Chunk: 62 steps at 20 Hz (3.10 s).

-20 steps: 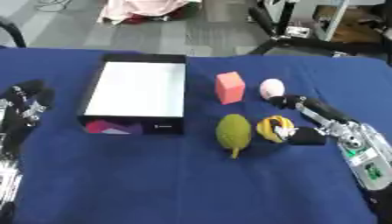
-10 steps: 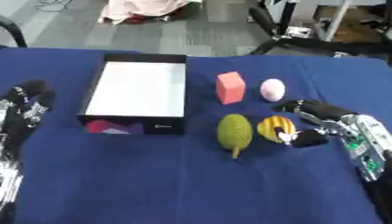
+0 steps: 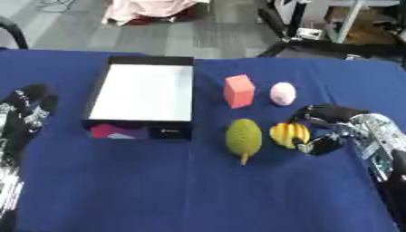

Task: Pick up objects on the table and place them in the box.

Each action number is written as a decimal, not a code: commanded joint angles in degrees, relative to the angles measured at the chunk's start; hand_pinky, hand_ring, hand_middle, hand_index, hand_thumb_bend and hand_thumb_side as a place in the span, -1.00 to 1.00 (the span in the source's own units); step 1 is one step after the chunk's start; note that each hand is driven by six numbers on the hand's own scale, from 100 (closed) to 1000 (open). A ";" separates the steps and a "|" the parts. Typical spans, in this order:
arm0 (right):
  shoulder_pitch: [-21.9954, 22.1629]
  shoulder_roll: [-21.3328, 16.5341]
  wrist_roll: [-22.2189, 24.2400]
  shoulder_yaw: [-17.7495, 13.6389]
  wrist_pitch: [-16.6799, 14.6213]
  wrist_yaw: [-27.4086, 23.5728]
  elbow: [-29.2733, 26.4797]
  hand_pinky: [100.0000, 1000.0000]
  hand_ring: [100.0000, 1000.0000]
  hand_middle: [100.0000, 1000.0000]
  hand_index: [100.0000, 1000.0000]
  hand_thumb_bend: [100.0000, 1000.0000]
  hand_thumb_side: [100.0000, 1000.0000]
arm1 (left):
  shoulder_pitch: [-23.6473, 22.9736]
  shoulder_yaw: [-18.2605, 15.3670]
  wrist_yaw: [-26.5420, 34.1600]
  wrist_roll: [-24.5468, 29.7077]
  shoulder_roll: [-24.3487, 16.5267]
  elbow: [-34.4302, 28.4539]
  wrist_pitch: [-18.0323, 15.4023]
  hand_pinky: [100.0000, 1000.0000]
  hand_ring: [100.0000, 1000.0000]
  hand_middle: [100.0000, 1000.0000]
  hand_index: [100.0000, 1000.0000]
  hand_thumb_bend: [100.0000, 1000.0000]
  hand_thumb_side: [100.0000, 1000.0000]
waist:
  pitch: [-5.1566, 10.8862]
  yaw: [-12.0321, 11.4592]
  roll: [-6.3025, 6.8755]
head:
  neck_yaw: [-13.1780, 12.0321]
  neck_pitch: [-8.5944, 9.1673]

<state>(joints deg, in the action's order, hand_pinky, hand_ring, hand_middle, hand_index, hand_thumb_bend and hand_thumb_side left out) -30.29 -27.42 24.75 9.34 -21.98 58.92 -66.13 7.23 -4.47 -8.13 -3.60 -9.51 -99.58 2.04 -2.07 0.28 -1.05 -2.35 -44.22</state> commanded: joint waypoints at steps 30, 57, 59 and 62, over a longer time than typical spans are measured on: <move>-24.96 26.74 -21.52 2.12 -5.10 12.57 18.42 0.64 0.36 0.01 0.43 -1.00 -0.77 | 3.24 3.59 0.75 3.67 2.26 -0.77 -1.15 0.20 0.71 0.20 0.43 0.44 0.14 | 0.28 -7.67 1.49 | 7.88 0.11; -28.23 9.68 7.18 -5.38 -1.36 -3.15 26.43 0.97 0.96 1.00 1.00 -1.00 -0.02 | 2.52 2.88 0.43 2.95 1.52 -0.06 -0.98 0.20 0.72 0.21 0.43 0.45 0.15 | 0.88 -5.92 0.74 | 5.61 0.11; -28.13 9.44 6.53 -5.94 -1.04 -1.55 27.38 0.97 0.96 1.00 1.00 -1.00 -0.02 | 2.55 2.84 0.44 2.92 1.52 -0.08 -0.98 0.20 0.72 0.21 0.43 0.45 0.15 | 0.85 -5.91 0.75 | 5.53 0.11; -27.91 9.02 4.48 -6.50 0.12 0.81 28.46 1.00 1.00 1.00 1.00 -1.00 -0.48 | 2.65 2.92 0.46 2.98 1.57 -0.11 -0.99 0.20 0.72 0.21 0.43 0.45 0.15 | 0.71 -5.94 0.80 | 5.47 0.11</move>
<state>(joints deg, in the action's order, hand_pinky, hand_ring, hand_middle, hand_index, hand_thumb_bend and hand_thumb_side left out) -57.05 -16.53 29.99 3.45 -22.31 58.64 -37.60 9.23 -1.34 -7.52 -0.49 -7.01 -98.89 1.14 -2.07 -5.67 -0.31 3.27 -44.22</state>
